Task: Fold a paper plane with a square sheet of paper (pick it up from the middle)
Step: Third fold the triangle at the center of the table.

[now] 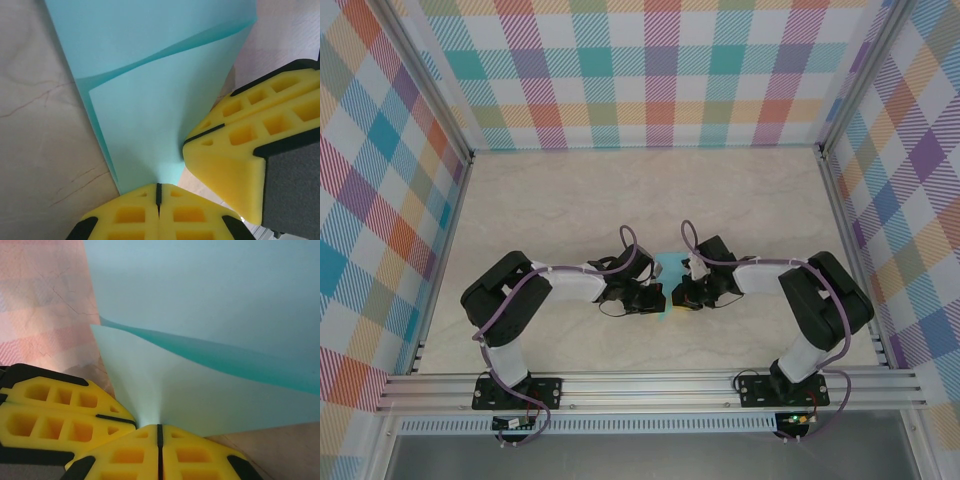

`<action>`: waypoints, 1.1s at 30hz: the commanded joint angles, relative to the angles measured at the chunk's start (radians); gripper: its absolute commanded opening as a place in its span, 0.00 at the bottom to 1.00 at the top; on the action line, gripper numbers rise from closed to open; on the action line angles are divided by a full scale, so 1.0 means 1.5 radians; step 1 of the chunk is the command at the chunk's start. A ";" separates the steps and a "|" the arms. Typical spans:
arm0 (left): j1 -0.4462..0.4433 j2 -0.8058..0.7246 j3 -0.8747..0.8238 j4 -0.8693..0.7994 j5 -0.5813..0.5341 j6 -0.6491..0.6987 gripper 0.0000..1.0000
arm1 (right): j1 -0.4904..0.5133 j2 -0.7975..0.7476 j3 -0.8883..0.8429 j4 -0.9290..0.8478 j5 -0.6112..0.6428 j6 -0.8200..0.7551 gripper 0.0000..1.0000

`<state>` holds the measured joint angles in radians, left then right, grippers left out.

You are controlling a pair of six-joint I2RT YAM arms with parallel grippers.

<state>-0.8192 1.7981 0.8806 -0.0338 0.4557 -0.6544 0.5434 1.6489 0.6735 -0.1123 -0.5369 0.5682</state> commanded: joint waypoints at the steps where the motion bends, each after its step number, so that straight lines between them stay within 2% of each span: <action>1: 0.004 0.035 -0.023 -0.104 -0.066 0.023 0.04 | 0.004 0.019 0.008 -0.021 0.050 -0.007 0.08; 10: 0.004 0.040 -0.033 -0.103 -0.070 0.027 0.03 | 0.006 -0.024 0.014 0.035 -0.011 0.037 0.09; 15: 0.004 0.040 -0.030 -0.102 -0.067 0.029 0.03 | 0.007 0.015 0.010 0.059 -0.010 0.042 0.09; 21: 0.003 0.037 -0.031 -0.111 -0.071 0.035 0.03 | 0.007 0.049 0.015 0.017 0.078 0.024 0.08; 28: 0.004 0.037 -0.033 -0.130 -0.080 0.048 0.02 | -0.002 0.031 0.028 0.024 0.086 0.019 0.09; 33: 0.004 0.041 -0.037 -0.133 -0.084 0.052 0.01 | -0.037 0.035 0.021 0.054 0.086 0.010 0.09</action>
<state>-0.8192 1.7981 0.8810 -0.0433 0.4522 -0.6083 0.5293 1.6806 0.7071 -0.0677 -0.5064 0.6128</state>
